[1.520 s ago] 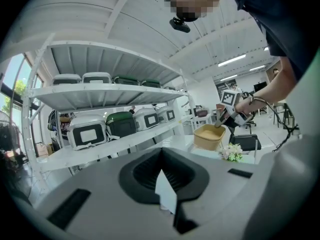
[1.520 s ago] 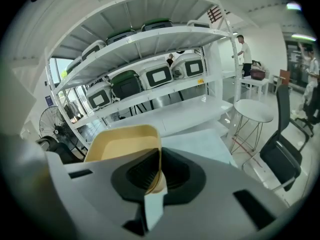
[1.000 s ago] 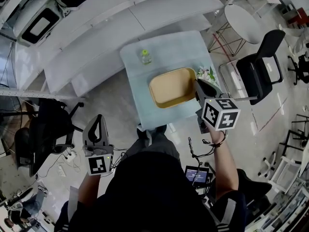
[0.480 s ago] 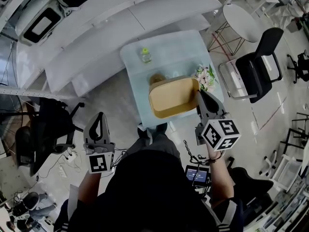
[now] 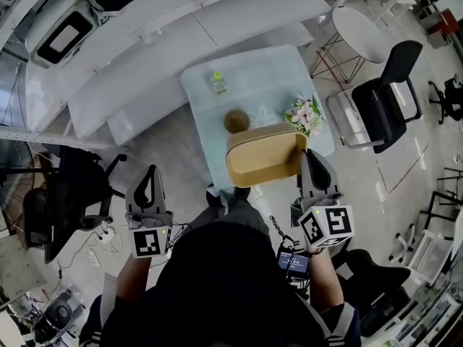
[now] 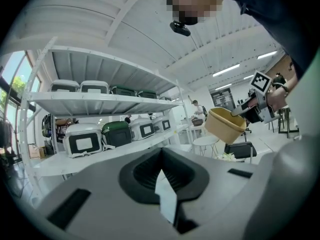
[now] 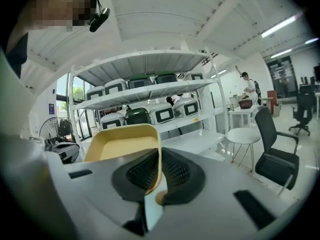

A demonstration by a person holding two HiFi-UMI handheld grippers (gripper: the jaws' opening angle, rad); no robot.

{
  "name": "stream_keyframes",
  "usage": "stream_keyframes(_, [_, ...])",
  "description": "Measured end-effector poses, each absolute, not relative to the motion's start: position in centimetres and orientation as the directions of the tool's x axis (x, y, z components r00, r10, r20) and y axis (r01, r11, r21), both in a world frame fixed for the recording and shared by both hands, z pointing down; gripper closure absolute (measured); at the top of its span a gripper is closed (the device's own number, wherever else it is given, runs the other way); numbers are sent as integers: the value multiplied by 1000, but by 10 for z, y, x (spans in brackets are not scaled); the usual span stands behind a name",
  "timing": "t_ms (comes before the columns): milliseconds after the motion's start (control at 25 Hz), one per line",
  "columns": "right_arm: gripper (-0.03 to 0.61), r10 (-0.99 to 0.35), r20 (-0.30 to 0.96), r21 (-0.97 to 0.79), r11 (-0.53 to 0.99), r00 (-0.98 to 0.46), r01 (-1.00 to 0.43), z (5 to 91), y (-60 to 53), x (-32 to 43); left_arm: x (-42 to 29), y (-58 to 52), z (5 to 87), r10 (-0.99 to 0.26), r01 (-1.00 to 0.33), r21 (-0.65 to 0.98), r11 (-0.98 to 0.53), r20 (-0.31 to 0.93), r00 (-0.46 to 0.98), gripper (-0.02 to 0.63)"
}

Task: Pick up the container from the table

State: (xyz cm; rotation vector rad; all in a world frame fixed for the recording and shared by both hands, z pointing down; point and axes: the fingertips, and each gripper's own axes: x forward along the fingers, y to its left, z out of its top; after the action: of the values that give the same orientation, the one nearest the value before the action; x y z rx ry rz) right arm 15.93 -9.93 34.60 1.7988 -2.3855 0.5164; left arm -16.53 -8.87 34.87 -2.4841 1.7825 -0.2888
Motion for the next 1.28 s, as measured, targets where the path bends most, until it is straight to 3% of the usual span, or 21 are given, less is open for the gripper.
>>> stream_keyframes(640, [561, -980, 57, -3, 193, -193, -981, 320, -62, 156, -156, -88, 339, -930, -917, -156, -367, 85, 358, 610])
stream_keyframes(1280, [563, -984, 64, 44, 170, -167, -985, 330, -44, 149, -145, -81, 333, -927, -917, -134, -375, 62, 370, 611])
